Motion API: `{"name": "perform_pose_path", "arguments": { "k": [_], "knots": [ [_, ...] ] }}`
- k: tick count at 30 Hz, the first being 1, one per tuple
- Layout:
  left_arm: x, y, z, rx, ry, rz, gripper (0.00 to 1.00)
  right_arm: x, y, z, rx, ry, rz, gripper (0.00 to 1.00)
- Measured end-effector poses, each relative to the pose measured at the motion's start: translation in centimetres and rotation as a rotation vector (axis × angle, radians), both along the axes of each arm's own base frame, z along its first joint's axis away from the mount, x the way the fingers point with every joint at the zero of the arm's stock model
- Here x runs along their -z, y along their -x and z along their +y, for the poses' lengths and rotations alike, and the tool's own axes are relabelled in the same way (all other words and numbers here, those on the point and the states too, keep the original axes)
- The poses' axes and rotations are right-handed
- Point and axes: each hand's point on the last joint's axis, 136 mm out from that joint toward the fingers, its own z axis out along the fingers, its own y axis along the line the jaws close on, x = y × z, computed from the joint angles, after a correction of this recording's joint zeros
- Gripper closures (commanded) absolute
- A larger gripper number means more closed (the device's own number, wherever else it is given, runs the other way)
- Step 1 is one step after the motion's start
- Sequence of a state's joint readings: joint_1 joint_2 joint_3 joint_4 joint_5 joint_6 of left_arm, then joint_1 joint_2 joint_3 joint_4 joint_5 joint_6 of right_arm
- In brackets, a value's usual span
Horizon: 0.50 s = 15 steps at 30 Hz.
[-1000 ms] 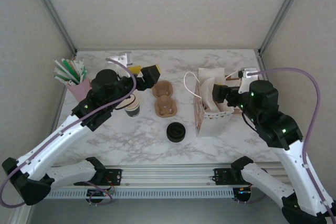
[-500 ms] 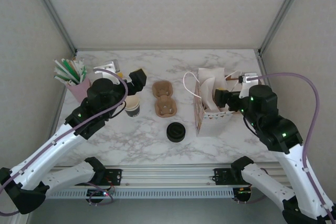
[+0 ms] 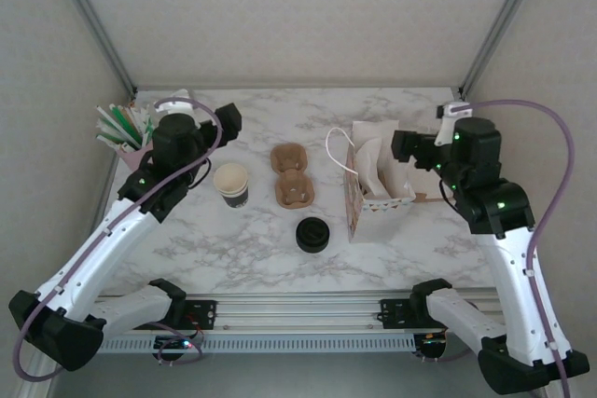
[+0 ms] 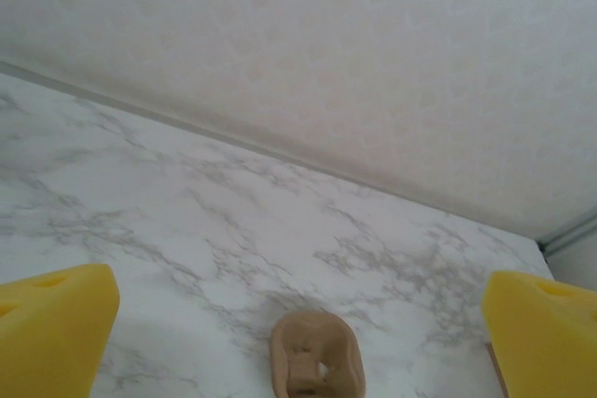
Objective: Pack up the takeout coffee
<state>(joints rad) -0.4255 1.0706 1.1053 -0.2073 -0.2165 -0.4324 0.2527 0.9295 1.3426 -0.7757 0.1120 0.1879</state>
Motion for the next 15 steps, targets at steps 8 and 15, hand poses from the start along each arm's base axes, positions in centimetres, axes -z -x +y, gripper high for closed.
{"name": "perform_pose_path", "arguments": {
  "k": [8,15],
  "knots": [
    [2.0,1.1,5.4,-0.145,0.034,-0.004,0.0,-0.2,0.4,-7.9,0.312,-0.093,-0.002,0.01],
    [8.2,3.7,9.4,-0.288,0.031,0.041,0.0,7.7,2.2,-12.6,0.54,-0.197,0.109,0.01]
  ]
}}
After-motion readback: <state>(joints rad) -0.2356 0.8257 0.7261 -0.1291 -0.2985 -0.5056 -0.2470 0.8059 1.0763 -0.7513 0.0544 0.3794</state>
